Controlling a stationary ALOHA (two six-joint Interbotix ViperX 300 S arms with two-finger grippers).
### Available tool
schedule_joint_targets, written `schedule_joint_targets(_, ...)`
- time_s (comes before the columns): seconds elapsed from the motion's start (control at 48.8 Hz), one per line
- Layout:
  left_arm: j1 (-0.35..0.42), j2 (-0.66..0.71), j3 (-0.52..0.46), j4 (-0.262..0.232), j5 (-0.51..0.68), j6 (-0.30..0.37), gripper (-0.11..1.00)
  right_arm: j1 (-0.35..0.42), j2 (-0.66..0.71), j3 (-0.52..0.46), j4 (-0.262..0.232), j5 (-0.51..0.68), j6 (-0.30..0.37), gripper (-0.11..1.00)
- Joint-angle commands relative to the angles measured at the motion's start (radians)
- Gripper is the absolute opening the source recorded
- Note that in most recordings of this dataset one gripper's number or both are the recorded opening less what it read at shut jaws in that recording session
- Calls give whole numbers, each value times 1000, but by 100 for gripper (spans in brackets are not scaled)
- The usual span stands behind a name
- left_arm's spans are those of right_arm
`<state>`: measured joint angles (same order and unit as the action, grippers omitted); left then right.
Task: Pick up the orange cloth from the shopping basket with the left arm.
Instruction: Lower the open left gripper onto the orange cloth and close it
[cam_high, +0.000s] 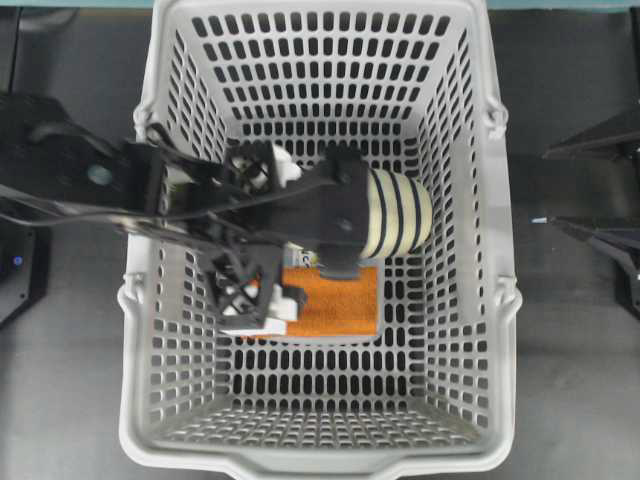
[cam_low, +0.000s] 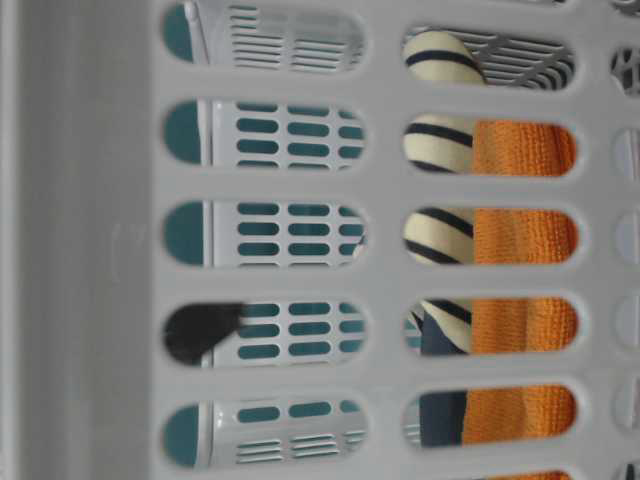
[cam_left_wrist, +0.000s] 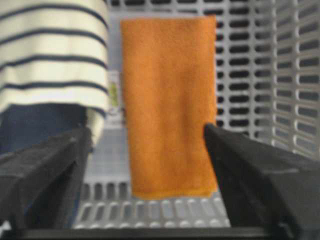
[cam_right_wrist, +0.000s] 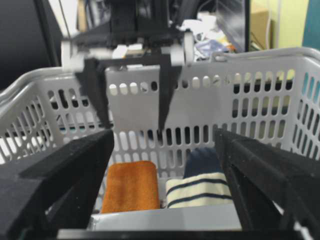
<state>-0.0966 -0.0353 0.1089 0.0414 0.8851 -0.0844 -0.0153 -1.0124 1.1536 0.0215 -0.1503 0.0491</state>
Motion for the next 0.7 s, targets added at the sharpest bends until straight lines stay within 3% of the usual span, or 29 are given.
schedule_joint_targets(0.0, -12, 28, -25, 3, 2, 0, 90, 0, 0, -12, 3, -5, -3, 78)
schedule_joint_targets(0.676, -37, 212, 38, 2, -58, -3, 88, -2, -18, -2, 3, -5, -2, 78)
